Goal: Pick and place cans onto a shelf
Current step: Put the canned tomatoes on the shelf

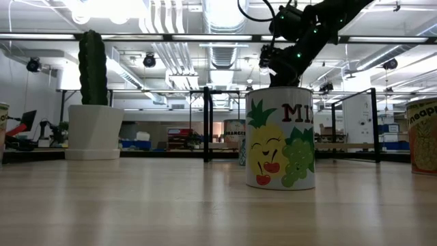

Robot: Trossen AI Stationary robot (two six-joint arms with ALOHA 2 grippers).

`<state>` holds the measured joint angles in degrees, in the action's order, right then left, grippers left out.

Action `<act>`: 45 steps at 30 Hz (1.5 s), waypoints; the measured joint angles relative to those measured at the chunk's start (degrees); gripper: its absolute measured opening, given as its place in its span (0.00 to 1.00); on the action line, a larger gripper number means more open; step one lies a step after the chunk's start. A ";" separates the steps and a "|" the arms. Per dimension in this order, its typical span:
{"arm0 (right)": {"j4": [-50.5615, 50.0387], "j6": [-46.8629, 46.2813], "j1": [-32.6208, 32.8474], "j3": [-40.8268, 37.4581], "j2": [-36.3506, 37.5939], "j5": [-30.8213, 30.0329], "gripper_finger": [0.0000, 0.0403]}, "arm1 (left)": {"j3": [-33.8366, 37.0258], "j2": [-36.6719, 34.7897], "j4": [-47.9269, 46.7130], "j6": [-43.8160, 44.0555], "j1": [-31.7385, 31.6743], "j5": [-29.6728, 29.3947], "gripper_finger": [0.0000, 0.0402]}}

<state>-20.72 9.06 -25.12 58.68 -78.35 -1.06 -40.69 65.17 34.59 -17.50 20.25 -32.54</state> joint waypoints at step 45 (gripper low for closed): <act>-13.31 2.15 0.48 -2.09 5.70 -0.49 0.02 | 0.00 0.00 -0.11 0.00 0.02 0.01 0.96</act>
<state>-34.03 11.21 -24.65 56.60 -72.64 -1.55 -40.69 65.17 34.48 -17.50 20.27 -32.53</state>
